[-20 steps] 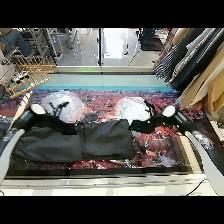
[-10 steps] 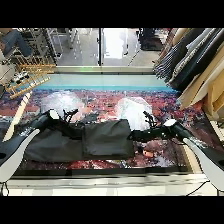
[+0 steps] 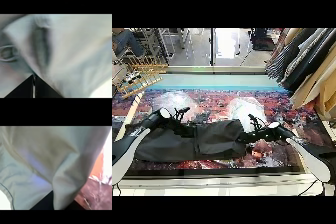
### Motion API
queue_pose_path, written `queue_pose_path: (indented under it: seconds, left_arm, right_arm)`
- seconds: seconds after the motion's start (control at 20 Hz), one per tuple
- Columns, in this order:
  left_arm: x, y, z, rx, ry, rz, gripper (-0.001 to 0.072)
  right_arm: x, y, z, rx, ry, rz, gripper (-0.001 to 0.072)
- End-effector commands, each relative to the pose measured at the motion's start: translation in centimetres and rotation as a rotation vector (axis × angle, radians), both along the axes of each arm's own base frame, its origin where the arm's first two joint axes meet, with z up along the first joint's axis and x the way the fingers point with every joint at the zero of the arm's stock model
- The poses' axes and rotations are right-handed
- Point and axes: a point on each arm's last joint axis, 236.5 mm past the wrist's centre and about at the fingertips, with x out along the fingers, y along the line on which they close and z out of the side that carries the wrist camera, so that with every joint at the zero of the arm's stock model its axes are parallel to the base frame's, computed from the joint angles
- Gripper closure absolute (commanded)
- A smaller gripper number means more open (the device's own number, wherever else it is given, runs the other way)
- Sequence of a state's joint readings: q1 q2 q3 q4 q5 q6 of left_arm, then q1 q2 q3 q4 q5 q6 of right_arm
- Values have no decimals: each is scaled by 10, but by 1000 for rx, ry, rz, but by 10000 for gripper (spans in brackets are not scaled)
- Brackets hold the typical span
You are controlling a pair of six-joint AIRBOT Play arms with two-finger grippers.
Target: Fold the clothes and pants, and hang the long-sleeved shirts on hangers.
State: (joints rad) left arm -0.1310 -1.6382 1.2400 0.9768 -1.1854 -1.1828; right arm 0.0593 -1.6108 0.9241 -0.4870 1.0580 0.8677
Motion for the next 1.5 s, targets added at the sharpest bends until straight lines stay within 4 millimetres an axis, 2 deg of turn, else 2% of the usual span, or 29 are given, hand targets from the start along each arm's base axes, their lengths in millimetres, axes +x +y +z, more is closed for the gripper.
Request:
queue_pose_path:
  seconds: [0.0,0.05,0.1,0.15,0.2,0.25,0.3,0.4,0.5,0.6,0.7,0.8,0.9,0.95,1.0,1.1,1.2,1.3,1.35,1.4,1.45]
  left_arm:
    - [0,-4,64,-61,-84,-17,693]
    - [-1,5,83,-47,-134,-23,693]
    - [-4,18,95,-3,-173,-36,693]
    - [-7,34,98,59,-192,-49,693]
    - [-10,47,95,111,-195,-58,693]
    - [-13,48,89,116,-180,-60,693]
    - [-16,43,79,100,-162,-53,693]
    - [-23,30,52,86,-138,-67,694]
    - [-32,25,24,106,-100,-90,693]
    - [-36,26,4,119,-55,-95,693]
    - [-33,31,-11,135,-38,-84,694]
    - [-29,32,-18,138,-39,-73,694]
    - [-26,30,-13,134,-54,-75,694]
    - [-25,29,0,127,-69,-84,694]
    - [-22,31,23,119,-103,-89,694]
    - [-14,44,82,114,-200,-54,694]
    - [-11,71,136,120,-320,17,693]
    - [-12,101,170,134,-409,103,694]
    - [-13,112,180,141,-435,134,694]
    - [-14,119,186,145,-447,153,694]
    - [-15,122,187,147,-446,159,694]
  right_arm:
    - [6,-44,8,-159,-10,-39,692]
    - [5,-84,10,-286,-6,-80,692]
    - [1,-129,14,-417,3,-130,692]
    - [-7,-178,23,-546,18,-197,693]
    - [-17,-217,36,-633,18,-248,693]
    - [-28,-245,53,-677,16,-292,694]
    - [-35,-262,69,-692,9,-336,694]
    - [-41,-280,106,-723,-46,-395,694]
    - [-37,-274,148,-726,-131,-417,694]
    - [-29,-245,195,-685,-225,-416,694]
    - [-22,-186,234,-588,-298,-358,694]
    - [-20,-111,250,-481,-349,-267,694]
    - [-17,-35,246,-408,-365,-214,694]
    - [-16,7,237,-378,-380,-177,694]
    - [-16,47,226,-343,-384,-145,694]
    - [-20,128,186,-283,-373,-69,694]
    - [-31,188,131,-279,-348,23,692]
    - [-47,239,80,-281,-341,157,681]
    - [-54,262,66,-257,-324,216,543]
    - [-60,279,65,-226,-324,274,412]
    - [-62,288,76,-202,-362,340,305]
